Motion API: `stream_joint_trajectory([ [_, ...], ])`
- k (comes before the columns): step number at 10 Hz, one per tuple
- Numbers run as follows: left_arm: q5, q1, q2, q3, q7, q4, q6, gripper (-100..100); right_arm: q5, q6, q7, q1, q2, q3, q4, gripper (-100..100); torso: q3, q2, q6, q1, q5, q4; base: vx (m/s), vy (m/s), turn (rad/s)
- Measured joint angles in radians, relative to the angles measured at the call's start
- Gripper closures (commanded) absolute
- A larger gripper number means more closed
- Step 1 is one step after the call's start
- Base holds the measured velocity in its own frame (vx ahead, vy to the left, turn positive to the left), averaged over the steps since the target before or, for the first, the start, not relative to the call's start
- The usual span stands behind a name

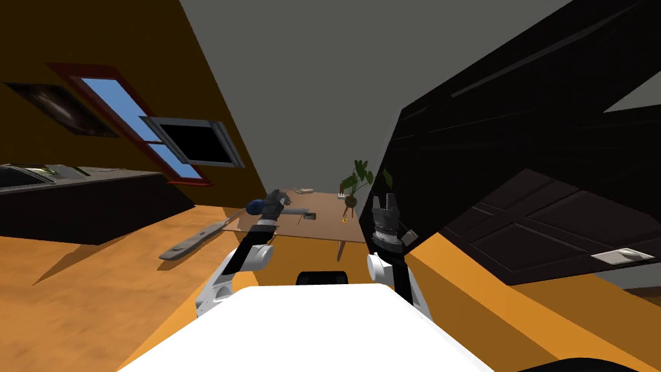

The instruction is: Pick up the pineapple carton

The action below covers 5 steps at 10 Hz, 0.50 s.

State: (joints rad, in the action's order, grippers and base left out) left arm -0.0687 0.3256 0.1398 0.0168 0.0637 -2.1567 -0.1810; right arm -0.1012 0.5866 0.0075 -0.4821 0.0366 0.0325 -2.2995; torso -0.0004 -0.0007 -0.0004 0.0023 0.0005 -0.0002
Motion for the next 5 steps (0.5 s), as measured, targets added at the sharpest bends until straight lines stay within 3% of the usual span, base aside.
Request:
stream_joint_trajectory([
  [5,-0.069,-0.078,0.038,0.039,-0.022,0.089,0.123,-100,0.0,0.0,0.0,0.0,0.0,0.0,0.0,0,0.0,0.0,0.001,0.0,0.0,0.0,-0.001,0.024,-0.227],
])
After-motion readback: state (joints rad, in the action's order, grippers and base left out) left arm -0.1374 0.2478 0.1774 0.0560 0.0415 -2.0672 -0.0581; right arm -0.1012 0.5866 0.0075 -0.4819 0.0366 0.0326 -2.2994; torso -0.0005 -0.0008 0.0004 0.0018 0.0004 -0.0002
